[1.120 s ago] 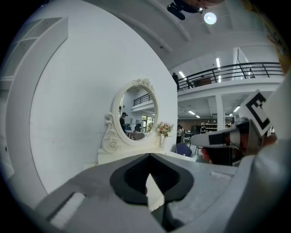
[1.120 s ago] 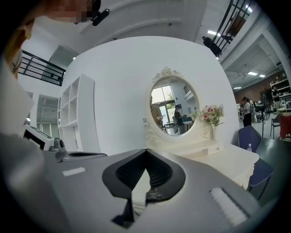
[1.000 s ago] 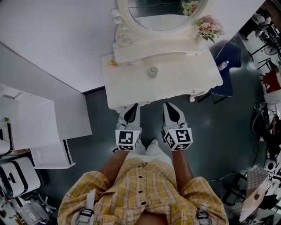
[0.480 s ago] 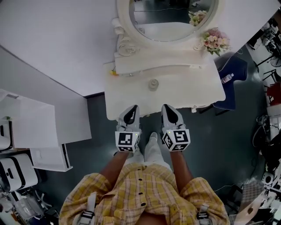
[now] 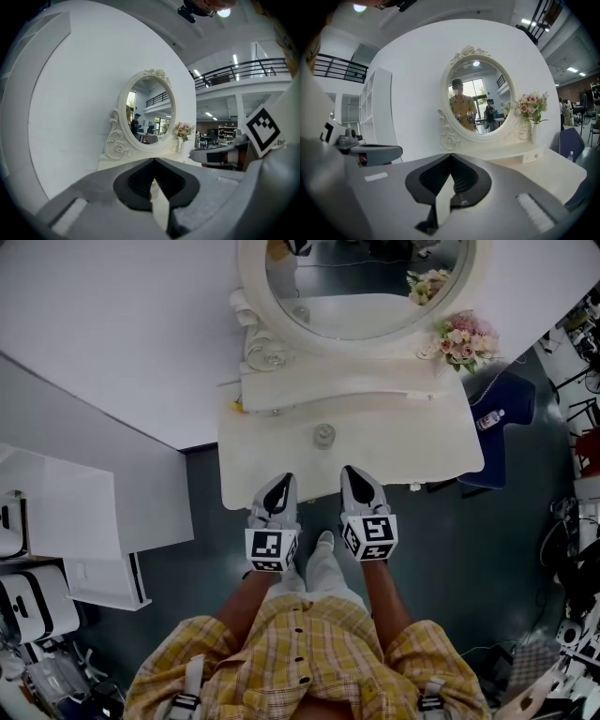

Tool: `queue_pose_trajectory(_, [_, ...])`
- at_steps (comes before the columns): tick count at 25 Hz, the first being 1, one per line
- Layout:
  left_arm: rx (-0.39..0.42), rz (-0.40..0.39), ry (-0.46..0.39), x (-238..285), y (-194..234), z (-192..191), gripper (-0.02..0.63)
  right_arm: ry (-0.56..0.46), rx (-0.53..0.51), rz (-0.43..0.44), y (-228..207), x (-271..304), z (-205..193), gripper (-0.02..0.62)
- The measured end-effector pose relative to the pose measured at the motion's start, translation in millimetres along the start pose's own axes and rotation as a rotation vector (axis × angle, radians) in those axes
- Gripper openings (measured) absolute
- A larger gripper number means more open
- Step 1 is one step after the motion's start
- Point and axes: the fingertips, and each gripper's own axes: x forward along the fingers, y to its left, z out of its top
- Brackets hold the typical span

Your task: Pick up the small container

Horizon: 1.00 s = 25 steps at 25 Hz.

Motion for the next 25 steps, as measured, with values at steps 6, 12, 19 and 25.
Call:
queue_pose_trajectory(6, [-0.008, 0.022, 0.026, 16, 4, -11, -0.002, 0.04, -0.005, 0.005, -17, 27, -22, 0.002])
queue_pose_trajectory(12, [-0.016, 0.032, 0.053, 29, 6, -22, -0.002, 0.08, 0.004, 0.037, -25, 55, -45, 0.041])
queue_pose_trajectory(19, [-0.019, 0.033, 0.058, 46, 5, -27, -0.002, 0.137, 0.013, 0.067, -38, 90, -79, 0.204])
queue_pose_trajectory(25, [-0.028, 0.052, 0.075, 51, 10, -35, -0.002, 0.176, 0.001, 0.077, -44, 118, -101, 0.285])
